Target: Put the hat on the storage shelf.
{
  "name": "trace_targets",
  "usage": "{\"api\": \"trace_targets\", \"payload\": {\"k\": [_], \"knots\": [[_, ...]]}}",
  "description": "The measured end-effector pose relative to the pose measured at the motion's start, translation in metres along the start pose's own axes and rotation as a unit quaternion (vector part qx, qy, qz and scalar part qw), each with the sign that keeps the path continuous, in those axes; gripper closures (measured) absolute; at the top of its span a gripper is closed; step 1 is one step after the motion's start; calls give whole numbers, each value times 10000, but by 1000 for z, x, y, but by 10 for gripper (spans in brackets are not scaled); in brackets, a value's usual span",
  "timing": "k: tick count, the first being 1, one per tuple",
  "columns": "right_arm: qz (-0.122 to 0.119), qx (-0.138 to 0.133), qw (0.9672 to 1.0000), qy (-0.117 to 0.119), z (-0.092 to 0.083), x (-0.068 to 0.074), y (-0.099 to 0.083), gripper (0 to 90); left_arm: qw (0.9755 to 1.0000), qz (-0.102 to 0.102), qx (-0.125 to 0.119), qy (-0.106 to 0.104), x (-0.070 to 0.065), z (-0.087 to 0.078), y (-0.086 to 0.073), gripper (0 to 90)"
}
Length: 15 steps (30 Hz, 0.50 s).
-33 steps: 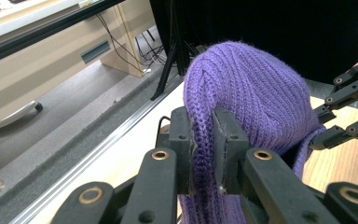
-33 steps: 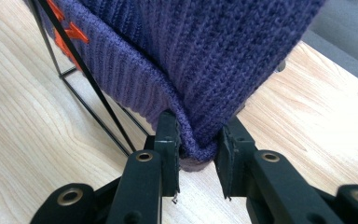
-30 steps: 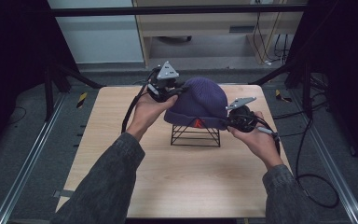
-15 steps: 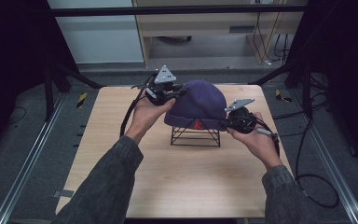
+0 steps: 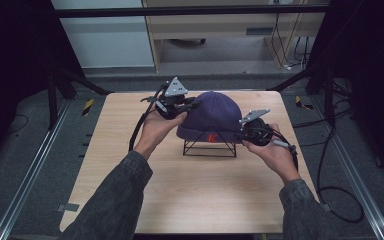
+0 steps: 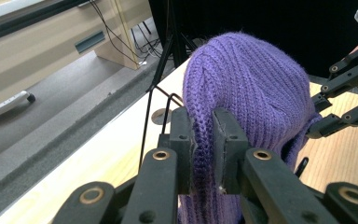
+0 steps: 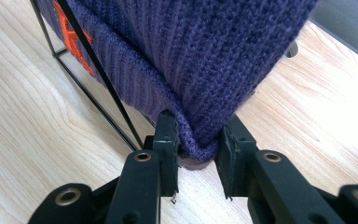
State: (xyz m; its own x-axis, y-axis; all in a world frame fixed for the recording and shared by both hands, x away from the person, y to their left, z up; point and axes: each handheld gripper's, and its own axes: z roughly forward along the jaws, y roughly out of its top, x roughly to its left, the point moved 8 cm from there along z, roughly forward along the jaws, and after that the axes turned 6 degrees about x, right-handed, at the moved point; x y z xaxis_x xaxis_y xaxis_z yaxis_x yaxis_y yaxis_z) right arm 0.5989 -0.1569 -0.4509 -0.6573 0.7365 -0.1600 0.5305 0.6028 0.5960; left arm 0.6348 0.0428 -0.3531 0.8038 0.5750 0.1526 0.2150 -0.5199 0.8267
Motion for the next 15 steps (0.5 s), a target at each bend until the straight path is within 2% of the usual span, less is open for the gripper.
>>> {"api": "trace_targets", "payload": {"k": [8, 15], "knots": [[90, 14, 9999, 51, 9, 3, -8, 713, 9999, 47, 73, -66, -8, 0, -12, 793], [68, 49, 9999, 70, 12, 6, -12, 711, 10000, -32, 55, -60, -8, 0, -20, 794]]}}
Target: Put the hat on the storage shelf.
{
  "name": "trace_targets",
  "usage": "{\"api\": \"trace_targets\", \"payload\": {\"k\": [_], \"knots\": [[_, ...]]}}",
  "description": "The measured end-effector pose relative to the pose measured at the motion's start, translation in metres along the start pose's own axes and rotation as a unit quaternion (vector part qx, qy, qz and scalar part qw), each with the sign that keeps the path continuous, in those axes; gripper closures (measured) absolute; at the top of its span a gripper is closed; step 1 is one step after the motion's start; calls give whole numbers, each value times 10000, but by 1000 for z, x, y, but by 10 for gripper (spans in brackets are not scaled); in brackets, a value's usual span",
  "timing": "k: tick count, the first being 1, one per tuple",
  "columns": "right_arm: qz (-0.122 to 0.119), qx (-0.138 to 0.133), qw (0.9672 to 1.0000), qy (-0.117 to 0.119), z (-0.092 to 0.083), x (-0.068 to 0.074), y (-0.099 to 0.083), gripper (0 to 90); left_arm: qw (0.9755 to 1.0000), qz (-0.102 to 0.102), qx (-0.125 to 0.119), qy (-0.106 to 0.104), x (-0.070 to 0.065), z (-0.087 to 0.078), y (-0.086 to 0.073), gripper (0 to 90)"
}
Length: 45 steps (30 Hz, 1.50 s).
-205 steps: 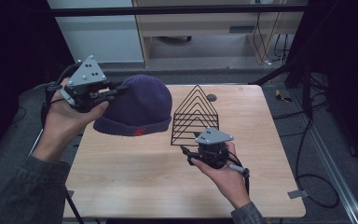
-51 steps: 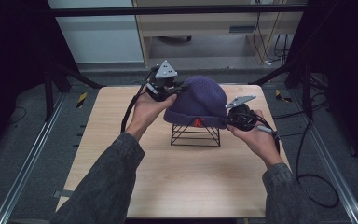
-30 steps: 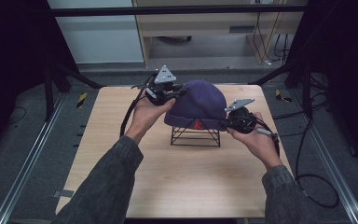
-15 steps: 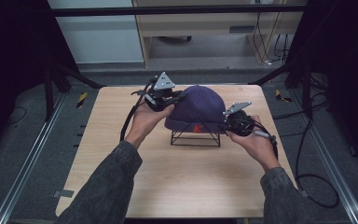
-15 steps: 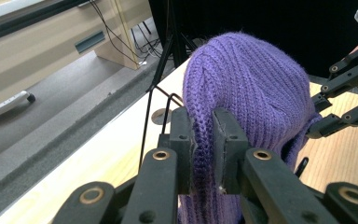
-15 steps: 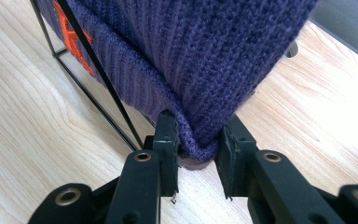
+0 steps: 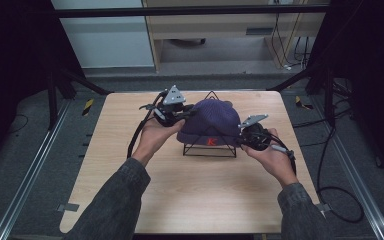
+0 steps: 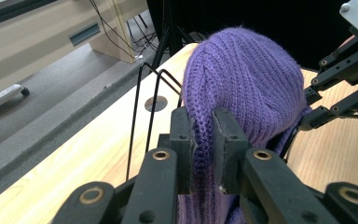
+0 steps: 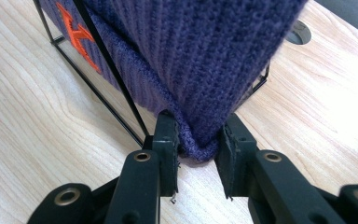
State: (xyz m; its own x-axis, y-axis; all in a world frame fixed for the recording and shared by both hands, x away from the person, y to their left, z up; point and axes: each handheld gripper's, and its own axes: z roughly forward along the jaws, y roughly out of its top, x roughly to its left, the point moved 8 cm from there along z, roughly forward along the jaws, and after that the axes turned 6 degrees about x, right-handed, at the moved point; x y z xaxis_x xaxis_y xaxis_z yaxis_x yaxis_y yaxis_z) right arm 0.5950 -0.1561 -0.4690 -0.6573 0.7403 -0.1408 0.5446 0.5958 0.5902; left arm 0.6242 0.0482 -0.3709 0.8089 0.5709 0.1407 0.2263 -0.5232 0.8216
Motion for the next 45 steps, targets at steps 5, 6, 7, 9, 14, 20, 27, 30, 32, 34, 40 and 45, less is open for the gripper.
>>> {"api": "trace_targets", "payload": {"k": [5, 6, 7, 9, 14, 20, 27, 30, 32, 34, 40, 45], "knots": [[2, 47, 10000, 13, 3, 0, -4, 710, 10000, -59, 38, -35, -1, 3, -10, 794], [-1, 60, 10000, 6, 4, 0, -5, 710, 10000, -63, 41, -38, -1, 4, -12, 793], [4, 61, 10000, 12, 4, 0, -6, 710, 10000, -72, 26, -46, -1, 4, -13, 794], [4, 55, 10000, 13, 5, 0, -8, 709, 9999, -89, 10, -51, -2, 4, -16, 793], [8, 104, 9999, 33, 8, 0, -12, 706, 9999, -116, 61, -94, -2, 8, -24, 793], [52, 166, 9998, 83, 12, -1, -16, 705, 9998, -105, 90, -136, -6, 11, -28, 793], [57, 248, 9996, 133, 20, 0, -21, 700, 9996, -118, 178, -157, -7, 16, -37, 793], [56, 256, 9995, 165, 22, 0, -22, 699, 9996, -128, 194, -173, -7, 17, -40, 793], [66, 266, 9995, 179, 24, 1, -23, 696, 9996, -124, 198, -180, -8, 18, -41, 793], [81, 290, 9994, 168, 25, 1, -24, 692, 9996, -124, 199, -182, -8, 18, -41, 793], [103, 327, 9993, 144, 27, 2, -25, 648, 9995, -143, 213, -190, -8, 18, -43, 792], [138, 384, 9991, 151, 26, 0, -28, 615, 9995, -135, 228, -175, -8, 18, -44, 787]]}}
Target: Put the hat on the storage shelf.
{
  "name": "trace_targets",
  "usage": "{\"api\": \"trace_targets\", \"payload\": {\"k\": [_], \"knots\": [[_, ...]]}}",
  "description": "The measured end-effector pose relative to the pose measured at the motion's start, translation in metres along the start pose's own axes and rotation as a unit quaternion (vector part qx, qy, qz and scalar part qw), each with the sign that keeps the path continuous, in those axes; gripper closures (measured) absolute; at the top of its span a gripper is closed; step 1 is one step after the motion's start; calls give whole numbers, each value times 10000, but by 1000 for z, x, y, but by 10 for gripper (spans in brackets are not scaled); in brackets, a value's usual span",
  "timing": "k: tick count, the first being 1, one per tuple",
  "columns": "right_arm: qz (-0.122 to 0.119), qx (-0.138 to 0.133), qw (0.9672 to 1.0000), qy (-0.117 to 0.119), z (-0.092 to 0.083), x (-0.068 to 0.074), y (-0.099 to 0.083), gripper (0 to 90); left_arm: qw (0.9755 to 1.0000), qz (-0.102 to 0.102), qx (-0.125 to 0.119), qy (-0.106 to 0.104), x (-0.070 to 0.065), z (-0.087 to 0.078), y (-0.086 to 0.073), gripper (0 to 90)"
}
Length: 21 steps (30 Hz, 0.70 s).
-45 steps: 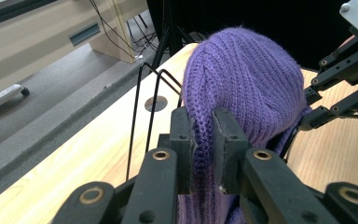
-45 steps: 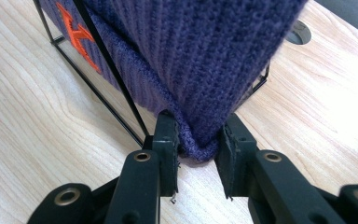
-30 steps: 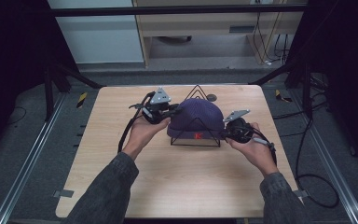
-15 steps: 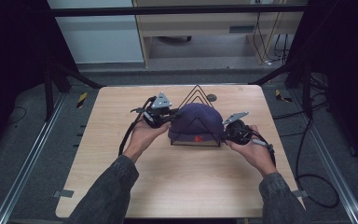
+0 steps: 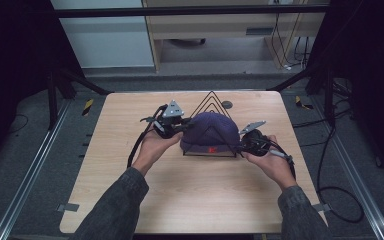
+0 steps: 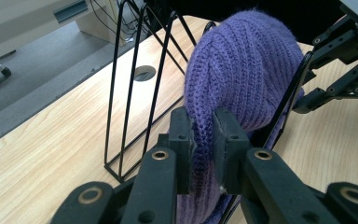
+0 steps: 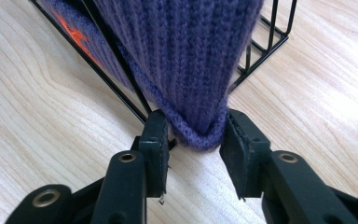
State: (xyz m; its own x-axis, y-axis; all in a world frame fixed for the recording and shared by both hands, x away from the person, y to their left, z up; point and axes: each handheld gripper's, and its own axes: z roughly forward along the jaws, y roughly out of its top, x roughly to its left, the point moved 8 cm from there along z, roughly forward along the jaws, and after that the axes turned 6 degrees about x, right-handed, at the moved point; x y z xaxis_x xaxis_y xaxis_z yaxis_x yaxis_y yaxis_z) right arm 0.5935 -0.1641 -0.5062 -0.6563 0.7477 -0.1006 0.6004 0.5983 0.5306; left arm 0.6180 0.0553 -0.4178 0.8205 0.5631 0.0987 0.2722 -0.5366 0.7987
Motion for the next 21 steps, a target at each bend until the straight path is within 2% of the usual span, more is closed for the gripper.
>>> {"api": "trace_targets", "payload": {"k": [8, 16, 21], "knots": [[50, -1, 10000, 26, -3, 0, -4, 567, 10000, -24, 31, 59, 2, 0, -2, 777], [181, -35, 9998, 58, -6, -3, -10, 574, 9999, -54, 40, 86, 2, 1, -4, 740], [168, -68, 9998, 61, -8, -2, -13, 574, 9999, -48, 37, 105, 2, -1, -6, 726]]}}
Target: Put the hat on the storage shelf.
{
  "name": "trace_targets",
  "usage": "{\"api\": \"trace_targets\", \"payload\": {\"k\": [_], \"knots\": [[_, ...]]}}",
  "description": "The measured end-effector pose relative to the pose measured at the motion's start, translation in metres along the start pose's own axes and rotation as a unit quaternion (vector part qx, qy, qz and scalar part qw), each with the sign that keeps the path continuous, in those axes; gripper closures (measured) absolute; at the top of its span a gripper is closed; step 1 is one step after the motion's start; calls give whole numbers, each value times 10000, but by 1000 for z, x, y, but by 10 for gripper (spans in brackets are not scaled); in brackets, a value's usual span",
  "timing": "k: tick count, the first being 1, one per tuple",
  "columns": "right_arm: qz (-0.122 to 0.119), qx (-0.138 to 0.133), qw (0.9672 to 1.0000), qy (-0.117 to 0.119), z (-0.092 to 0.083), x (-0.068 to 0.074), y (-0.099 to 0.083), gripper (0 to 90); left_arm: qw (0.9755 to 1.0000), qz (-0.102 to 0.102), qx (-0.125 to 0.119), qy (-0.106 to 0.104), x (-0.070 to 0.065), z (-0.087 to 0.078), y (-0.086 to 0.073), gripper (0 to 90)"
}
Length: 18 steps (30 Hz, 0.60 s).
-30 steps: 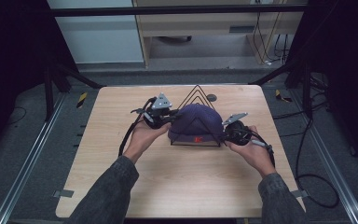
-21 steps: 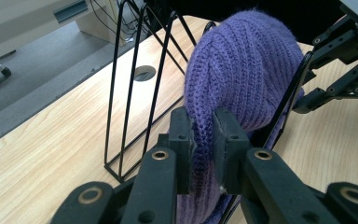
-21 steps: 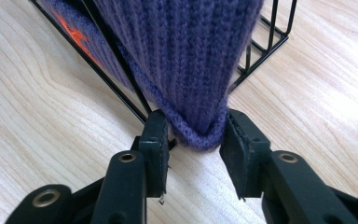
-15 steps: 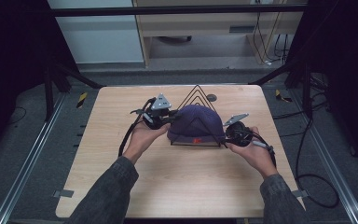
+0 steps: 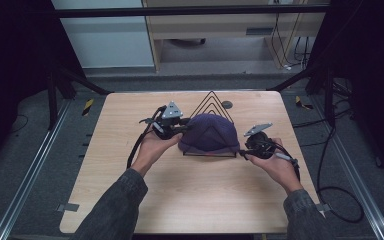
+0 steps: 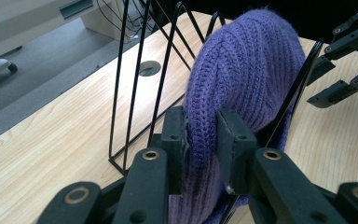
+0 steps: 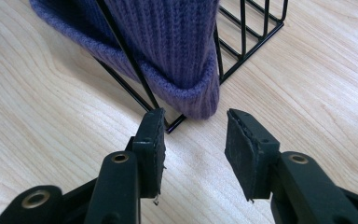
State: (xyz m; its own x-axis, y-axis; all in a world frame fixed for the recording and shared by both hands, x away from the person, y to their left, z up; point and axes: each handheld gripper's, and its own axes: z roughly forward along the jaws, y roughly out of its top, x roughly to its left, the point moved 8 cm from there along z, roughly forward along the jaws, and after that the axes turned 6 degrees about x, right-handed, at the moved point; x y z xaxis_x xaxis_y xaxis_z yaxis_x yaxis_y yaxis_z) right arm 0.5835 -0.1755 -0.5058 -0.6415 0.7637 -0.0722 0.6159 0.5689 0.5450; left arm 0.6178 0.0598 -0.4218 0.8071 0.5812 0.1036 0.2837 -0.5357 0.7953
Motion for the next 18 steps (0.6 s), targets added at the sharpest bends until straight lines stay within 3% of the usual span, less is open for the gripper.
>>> {"api": "trace_targets", "payload": {"k": [18], "knots": [[34, -89, 9999, -32, -10, 0, -12, 580, 9997, 29, -125, 208, 6, -21, -3, 680]]}}
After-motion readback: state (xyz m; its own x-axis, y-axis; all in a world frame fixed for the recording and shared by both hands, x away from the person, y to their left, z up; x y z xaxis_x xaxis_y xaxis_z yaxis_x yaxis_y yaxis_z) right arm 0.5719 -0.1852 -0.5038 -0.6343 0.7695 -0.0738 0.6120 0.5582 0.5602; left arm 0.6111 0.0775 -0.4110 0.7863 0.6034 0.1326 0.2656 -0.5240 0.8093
